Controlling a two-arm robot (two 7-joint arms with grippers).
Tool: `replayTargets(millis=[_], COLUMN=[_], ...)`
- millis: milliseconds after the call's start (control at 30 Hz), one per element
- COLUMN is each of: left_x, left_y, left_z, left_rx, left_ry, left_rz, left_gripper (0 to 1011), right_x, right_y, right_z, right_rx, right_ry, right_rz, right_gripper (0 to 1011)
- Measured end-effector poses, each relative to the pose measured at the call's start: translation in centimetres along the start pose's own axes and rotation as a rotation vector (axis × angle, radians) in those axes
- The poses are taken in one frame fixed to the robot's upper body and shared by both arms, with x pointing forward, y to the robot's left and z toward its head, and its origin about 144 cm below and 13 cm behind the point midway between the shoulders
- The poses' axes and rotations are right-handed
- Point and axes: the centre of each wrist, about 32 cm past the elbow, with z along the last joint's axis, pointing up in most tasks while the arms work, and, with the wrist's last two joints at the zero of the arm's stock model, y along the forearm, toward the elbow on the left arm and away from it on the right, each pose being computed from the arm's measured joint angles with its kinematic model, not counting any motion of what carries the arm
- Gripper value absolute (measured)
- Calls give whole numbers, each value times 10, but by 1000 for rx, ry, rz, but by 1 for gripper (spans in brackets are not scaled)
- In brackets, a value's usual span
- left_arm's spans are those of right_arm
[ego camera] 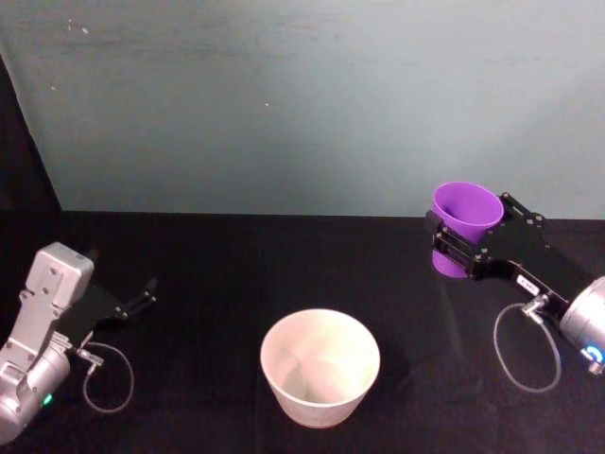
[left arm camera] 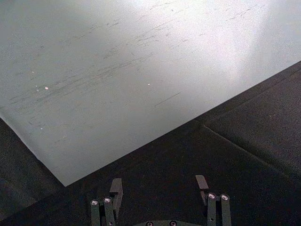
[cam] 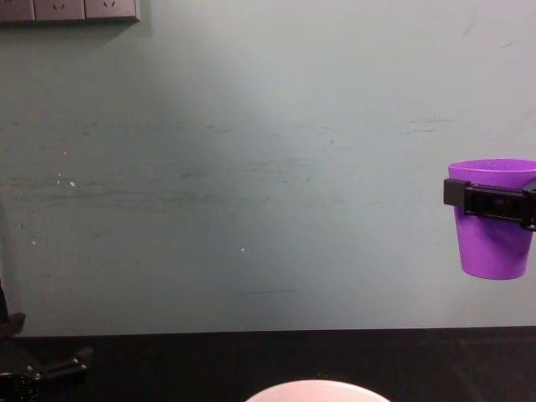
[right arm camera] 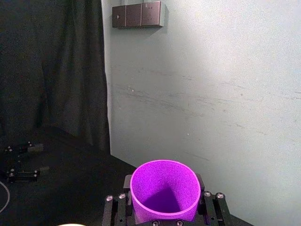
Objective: Pick up the cup and pour the mung beans from the cup into the bowl.
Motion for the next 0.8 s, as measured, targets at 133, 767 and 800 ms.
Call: replayTargets(millis=[133,767,800], left_x=[0,0,0], left_y=[0,0,0], left_z=[0,0,0], left_rx=[0,0,0], left_ry=[0,0,0], left_rz=[0,0,0], left_gripper=[1004,1003,1003], right_x=[0,0,0], right_y=[0,0,0], right_z=[0,0,0], right_rx=[0,0,0], right_ry=[0,0,0], right_rz=[0,0,0], right_gripper=[747,746,747])
